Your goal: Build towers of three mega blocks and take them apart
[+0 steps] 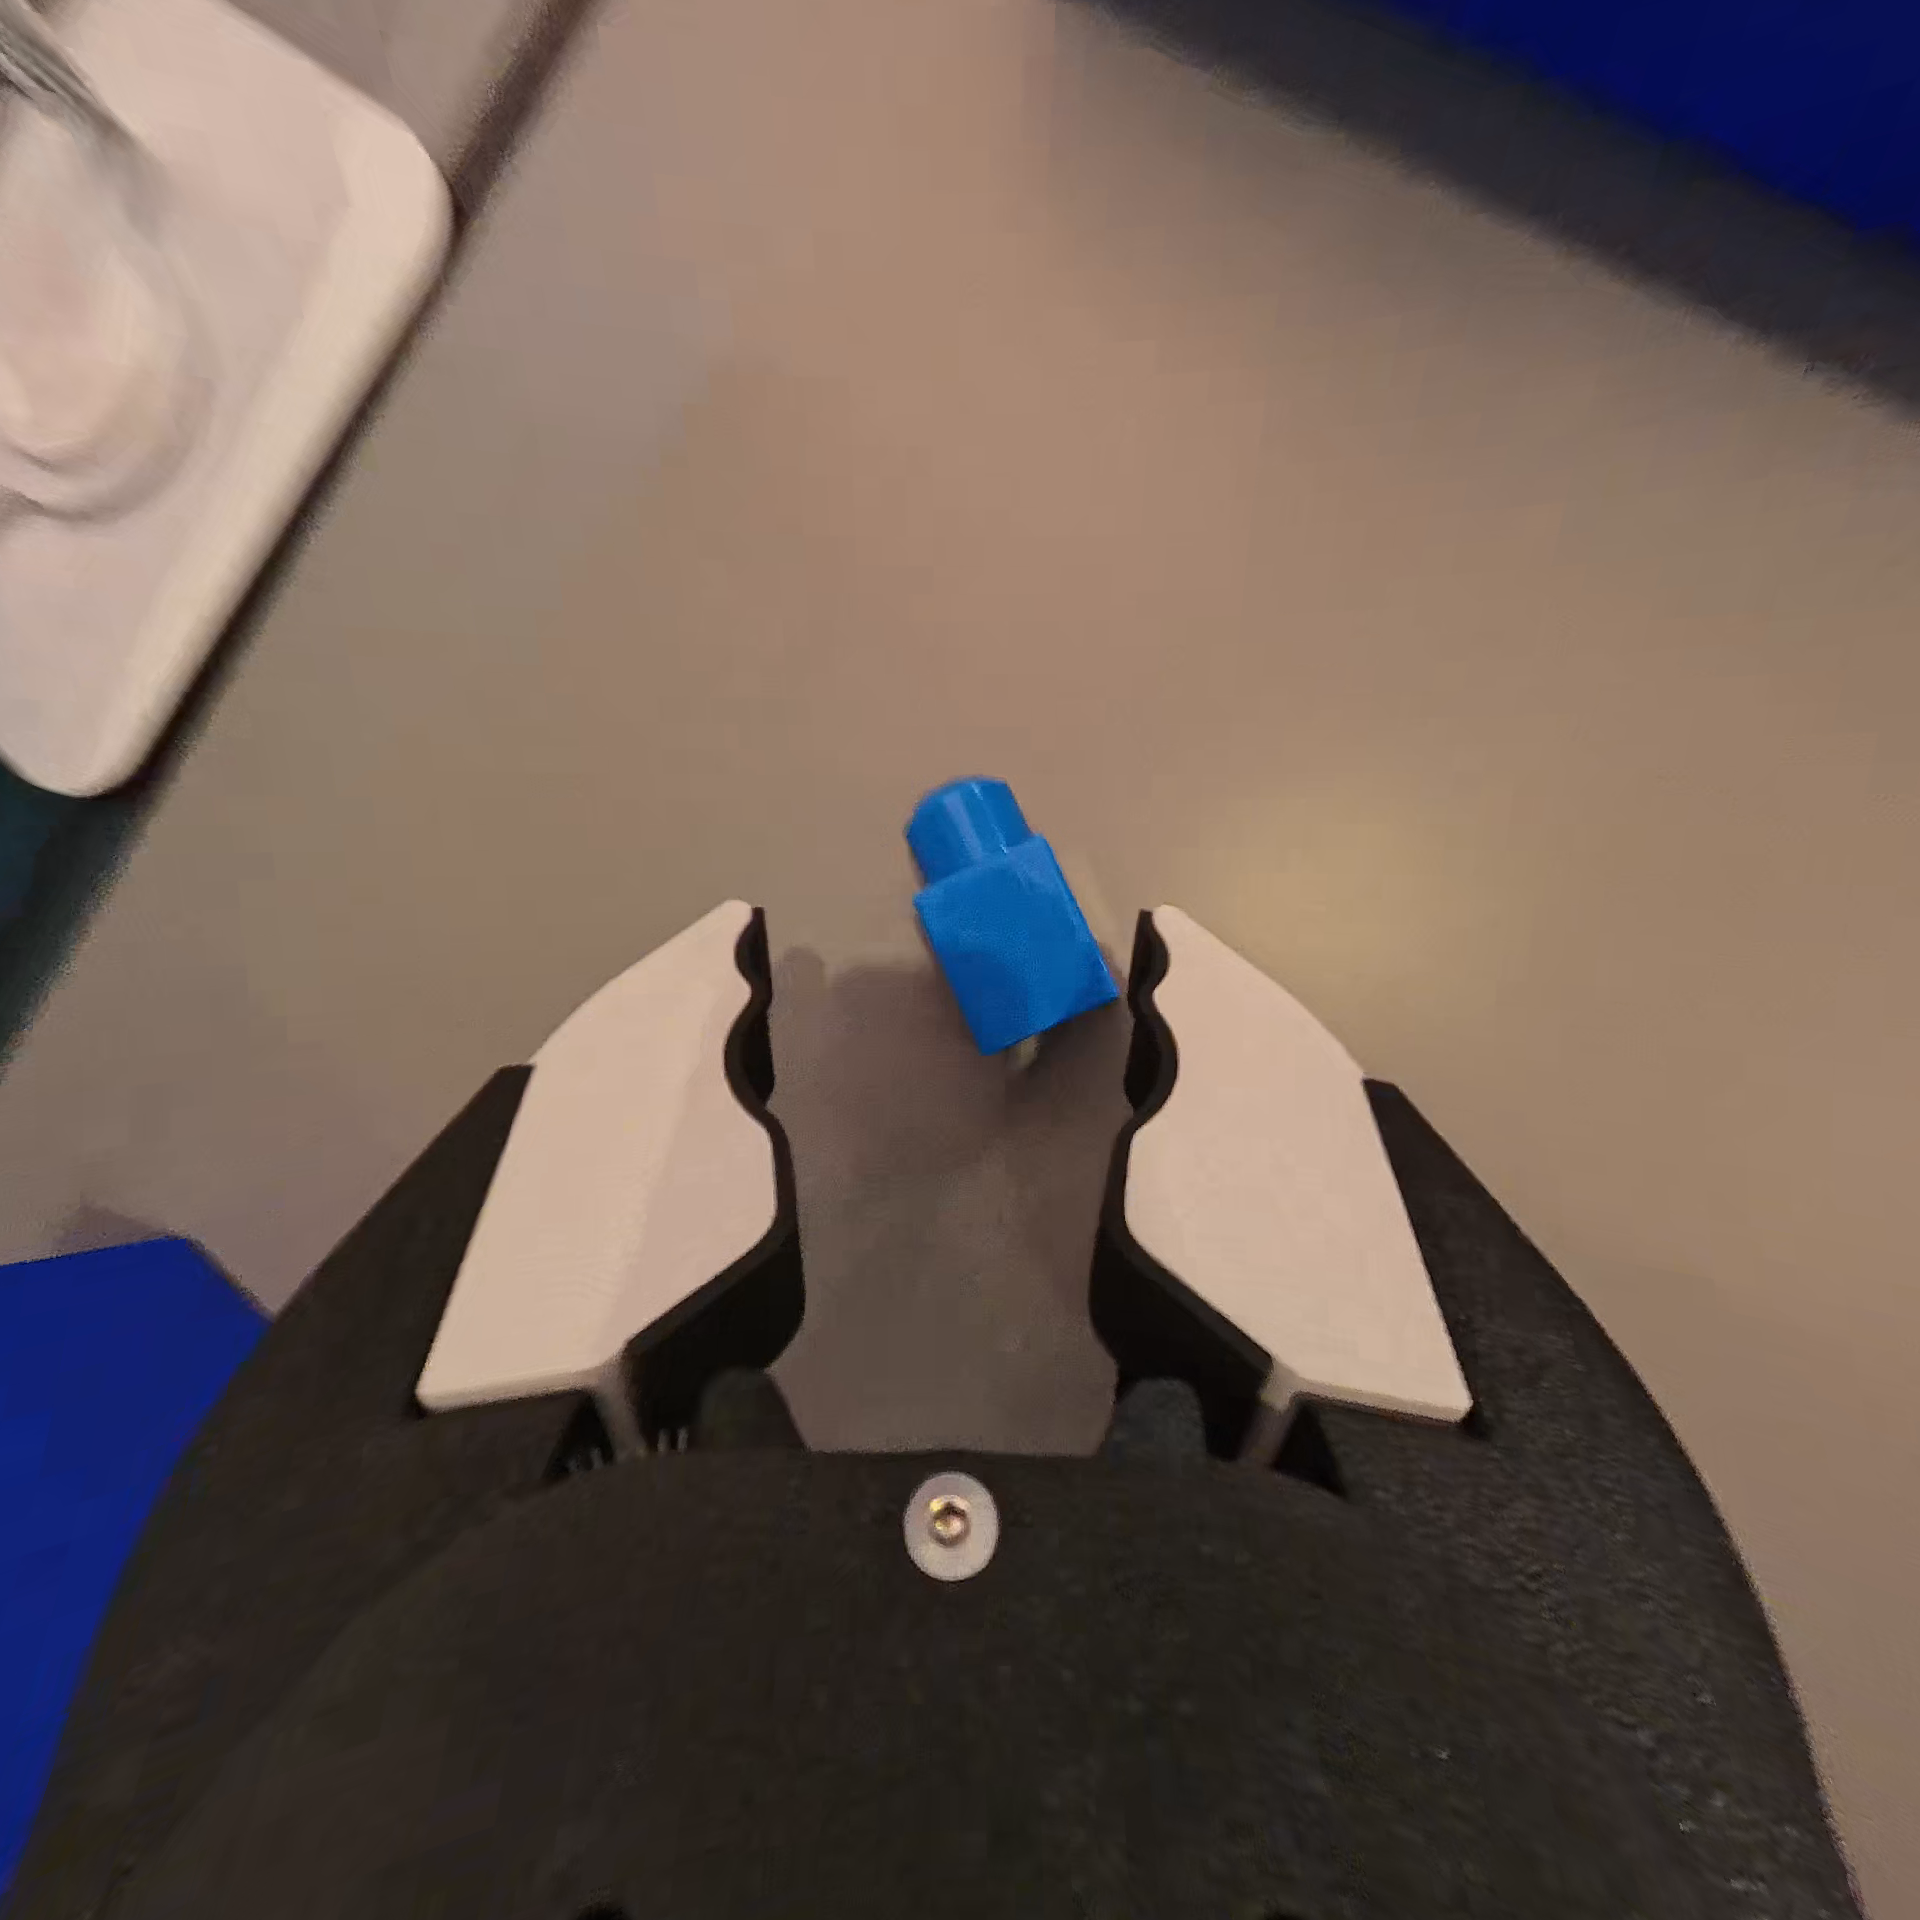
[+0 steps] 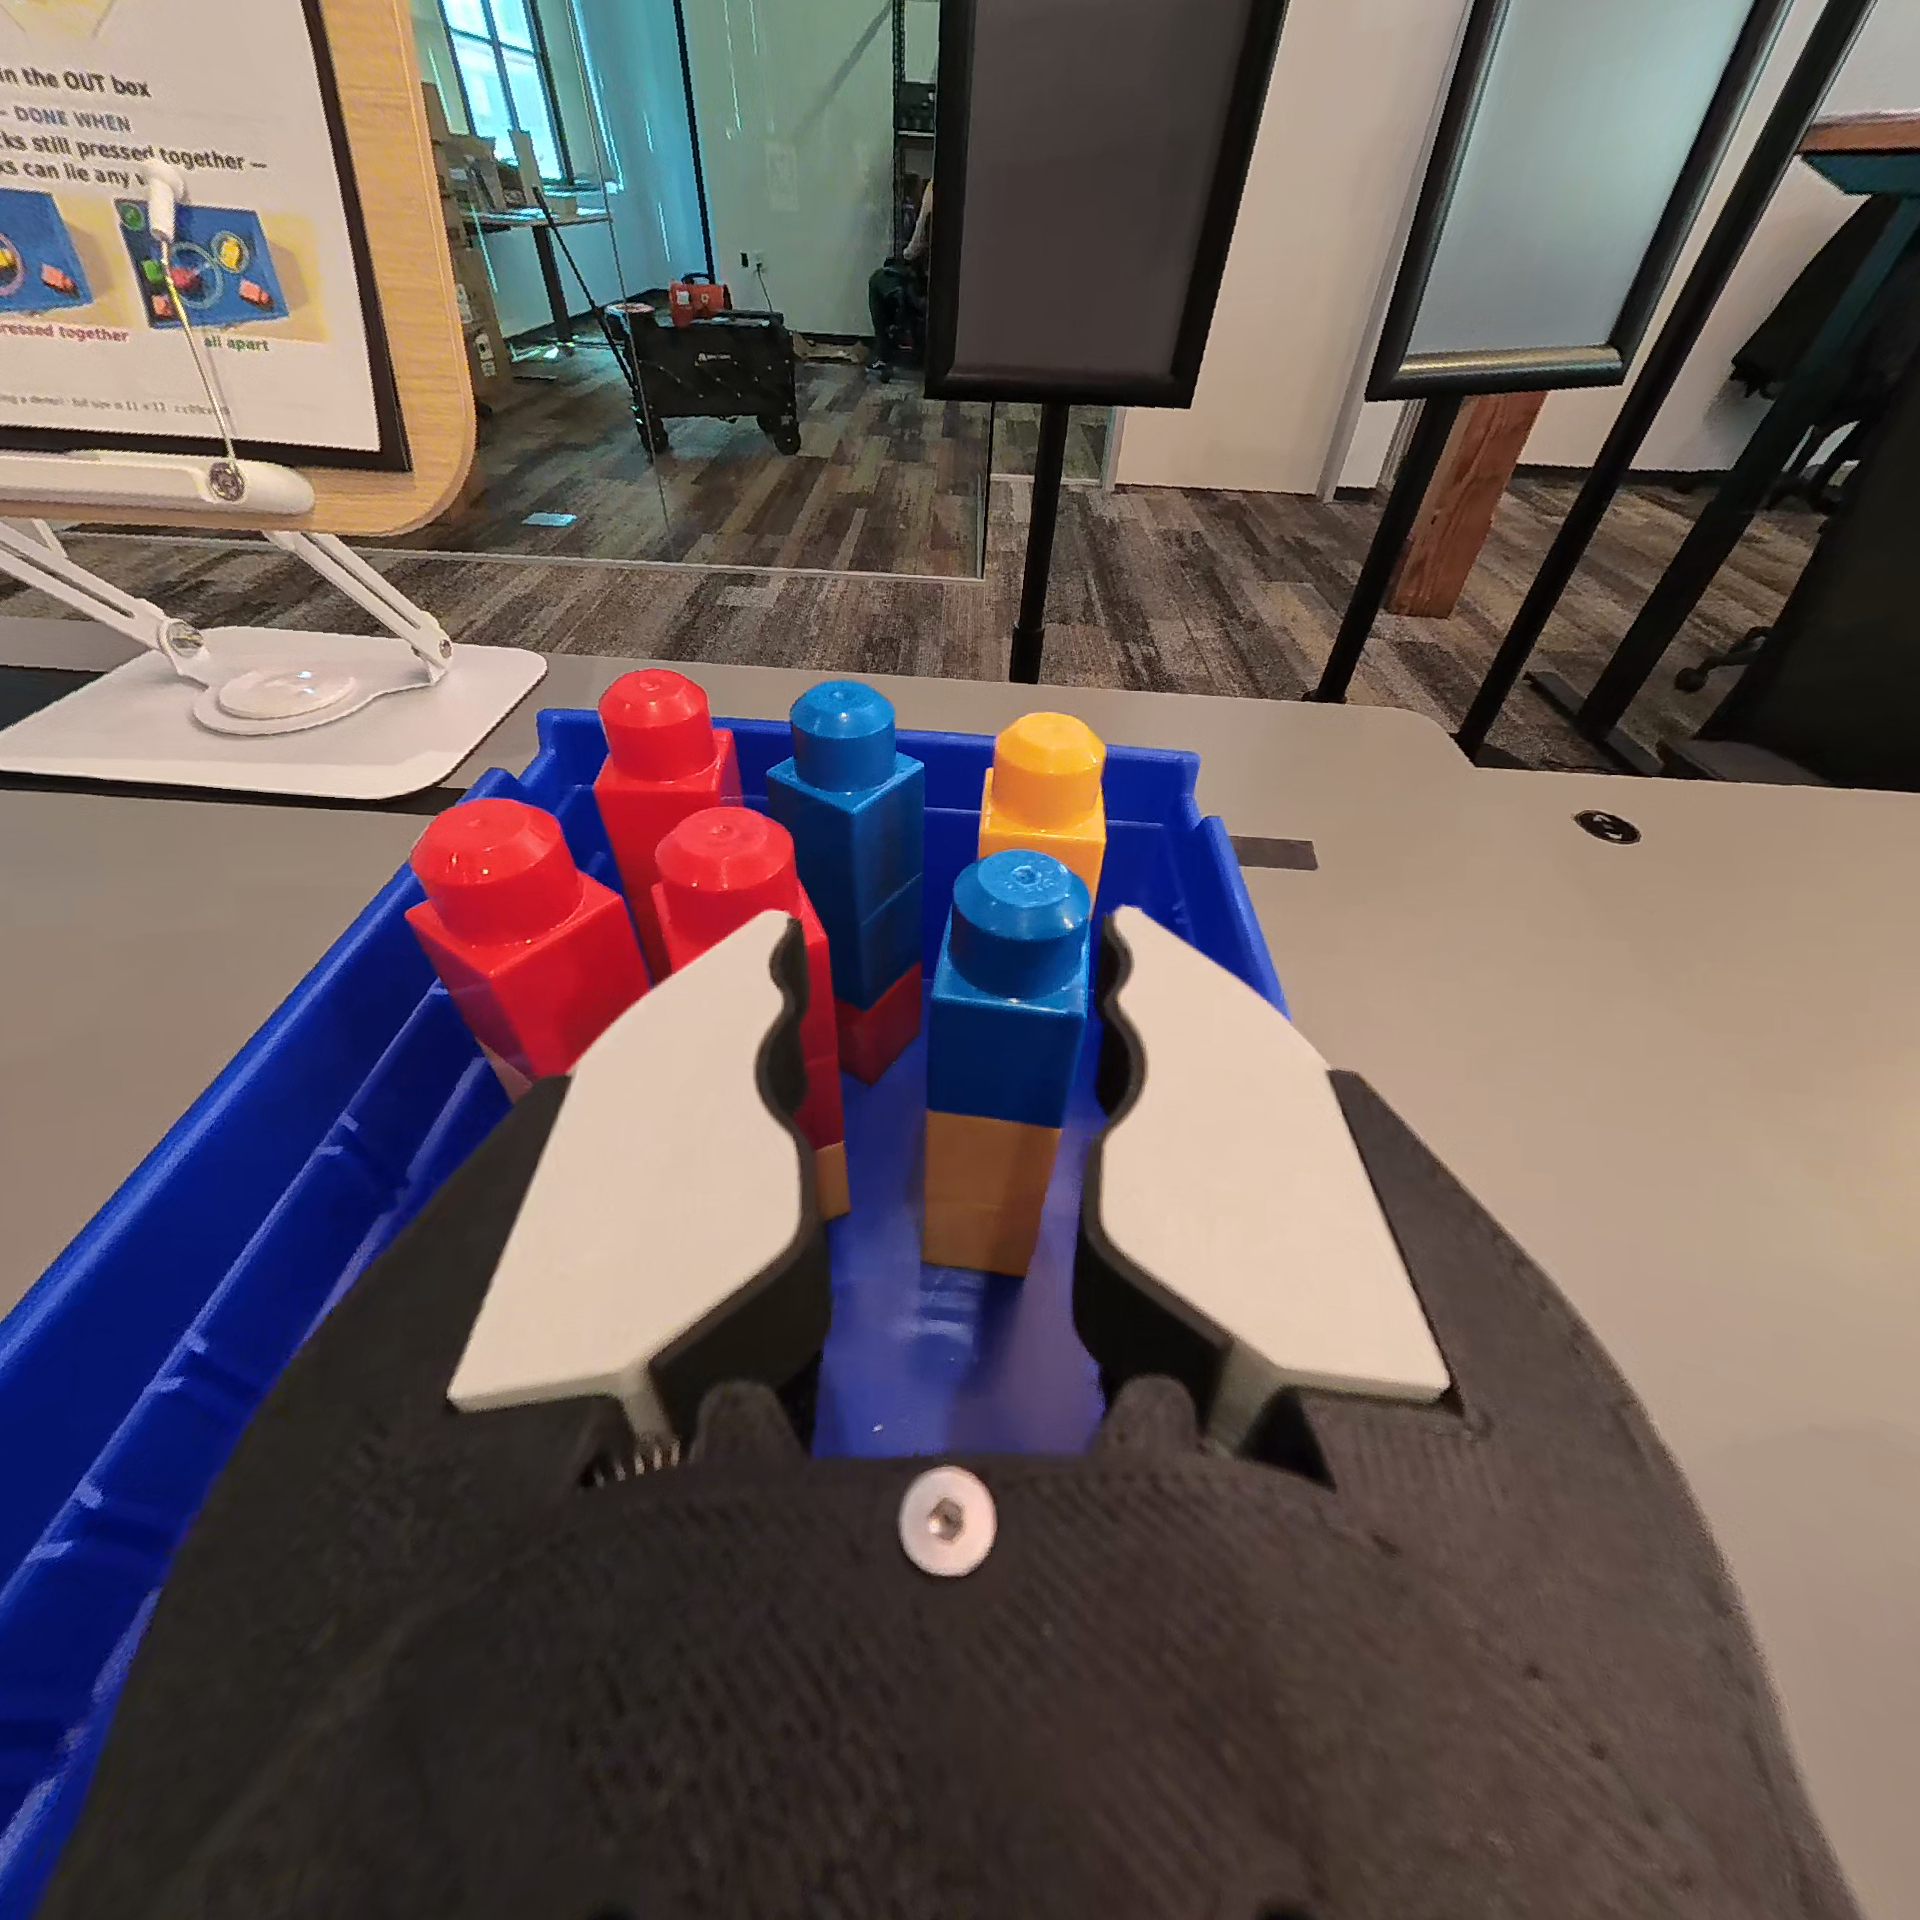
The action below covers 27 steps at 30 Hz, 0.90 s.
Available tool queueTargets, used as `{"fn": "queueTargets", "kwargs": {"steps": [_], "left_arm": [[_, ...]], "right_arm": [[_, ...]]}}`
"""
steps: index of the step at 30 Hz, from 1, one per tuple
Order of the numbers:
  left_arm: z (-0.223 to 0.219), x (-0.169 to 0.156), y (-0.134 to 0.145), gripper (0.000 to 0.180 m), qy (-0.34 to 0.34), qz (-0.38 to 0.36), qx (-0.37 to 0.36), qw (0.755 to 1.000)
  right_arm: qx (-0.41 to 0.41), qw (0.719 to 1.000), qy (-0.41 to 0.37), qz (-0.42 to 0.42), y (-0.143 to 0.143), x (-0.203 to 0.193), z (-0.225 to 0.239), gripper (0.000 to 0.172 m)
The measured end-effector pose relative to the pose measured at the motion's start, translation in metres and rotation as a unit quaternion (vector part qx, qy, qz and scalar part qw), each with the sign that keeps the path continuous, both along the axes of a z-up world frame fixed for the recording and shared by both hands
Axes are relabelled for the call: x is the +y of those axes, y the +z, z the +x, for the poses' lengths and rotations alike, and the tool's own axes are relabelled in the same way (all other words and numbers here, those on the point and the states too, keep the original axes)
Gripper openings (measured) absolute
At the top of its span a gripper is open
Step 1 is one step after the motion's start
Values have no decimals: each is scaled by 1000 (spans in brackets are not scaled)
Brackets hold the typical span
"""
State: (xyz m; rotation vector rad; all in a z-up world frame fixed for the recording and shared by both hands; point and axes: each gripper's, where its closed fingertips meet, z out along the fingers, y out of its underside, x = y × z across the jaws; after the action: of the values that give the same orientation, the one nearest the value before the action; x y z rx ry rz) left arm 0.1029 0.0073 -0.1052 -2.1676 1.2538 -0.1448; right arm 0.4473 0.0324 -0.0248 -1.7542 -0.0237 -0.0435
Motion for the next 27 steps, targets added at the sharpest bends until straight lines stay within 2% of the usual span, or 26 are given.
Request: {"fn": "queueTargets", "kwargs": {"steps": [1,3,5,7,8,10,12,16,19,22,25,27], "left_arm": [[-1,1,23,65,-3,23,-25,999],[-14,3,80,70,6,72,-87,994],[-52,11,132,75,55,124,-143,980],[-109,25,163,72,121,176,-171,962],[-142,33,171,68,156,196,-173,952],[-202,47,162,64,223,186,-165,942],[-249,56,133,65,269,128,-126,946],[-305,78,85,59,299,103,-64,947],[-308,86,56,50,281,67,-81,954],[-295,89,38,50,272,22,-111,955],[-271,102,32,49,282,-3,-178,943],[-260,111,23,50,295,-21,-193,936]], "right_arm": [[-8,1000,-3,0,0,0,1,54],[-10,1000,-3,5,2,-1,0,54],[1,1000,2,13,4,-1,-2,54],[8,1000,3,17,4,-1,-2,54],[10,1000,2,17,4,-1,-1,54],[12,1000,1,17,3,-2,-1,54],[16,1000,0,18,3,-2,0,54],[28,999,1,18,1,-2,1,54],[30,999,0,16,0,-2,2,54],[30,999,-1,17,0,-2,2,54],[32,999,-1,18,1,-2,3,54],[34,999,-1,18,0,-2,2,54]]}}
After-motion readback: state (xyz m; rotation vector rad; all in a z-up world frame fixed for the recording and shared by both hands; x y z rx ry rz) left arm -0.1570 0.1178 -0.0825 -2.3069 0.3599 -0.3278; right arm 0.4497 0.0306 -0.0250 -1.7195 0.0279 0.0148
